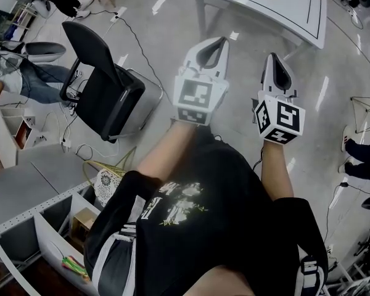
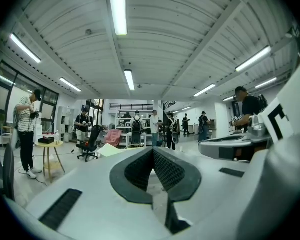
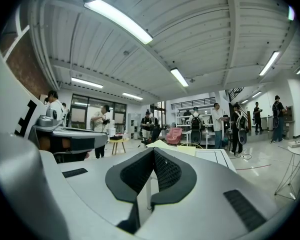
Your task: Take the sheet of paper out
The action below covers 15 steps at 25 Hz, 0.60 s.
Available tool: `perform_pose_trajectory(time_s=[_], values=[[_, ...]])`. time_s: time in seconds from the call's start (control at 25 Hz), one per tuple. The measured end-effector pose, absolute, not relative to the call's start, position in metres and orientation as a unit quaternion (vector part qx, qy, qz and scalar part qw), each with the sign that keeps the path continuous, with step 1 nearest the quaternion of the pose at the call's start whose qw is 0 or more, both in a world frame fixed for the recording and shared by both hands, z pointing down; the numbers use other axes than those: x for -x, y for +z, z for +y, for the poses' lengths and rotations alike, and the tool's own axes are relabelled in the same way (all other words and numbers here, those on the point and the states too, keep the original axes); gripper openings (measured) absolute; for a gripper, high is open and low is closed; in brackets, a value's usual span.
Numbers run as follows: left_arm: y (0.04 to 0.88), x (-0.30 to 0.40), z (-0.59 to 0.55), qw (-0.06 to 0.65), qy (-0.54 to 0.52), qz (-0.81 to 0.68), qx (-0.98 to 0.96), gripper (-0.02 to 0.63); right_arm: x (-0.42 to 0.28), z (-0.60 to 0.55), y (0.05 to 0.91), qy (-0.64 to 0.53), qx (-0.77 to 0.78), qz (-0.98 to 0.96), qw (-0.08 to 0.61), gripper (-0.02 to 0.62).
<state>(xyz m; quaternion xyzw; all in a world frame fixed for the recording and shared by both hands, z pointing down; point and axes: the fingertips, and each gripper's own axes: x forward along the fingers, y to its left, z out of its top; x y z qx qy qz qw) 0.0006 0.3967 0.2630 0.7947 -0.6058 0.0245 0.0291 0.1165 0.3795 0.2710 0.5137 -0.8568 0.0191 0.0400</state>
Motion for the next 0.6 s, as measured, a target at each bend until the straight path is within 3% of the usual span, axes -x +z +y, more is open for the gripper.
perform_pose_trajectory(time_s=[0.6], values=[[0.266,-0.020,0.347,0.032,0.022,-0.586,-0.810,-0.011,-0.128,0.341,0.273,0.017,-0.526,-0.849,0.045,0.000]])
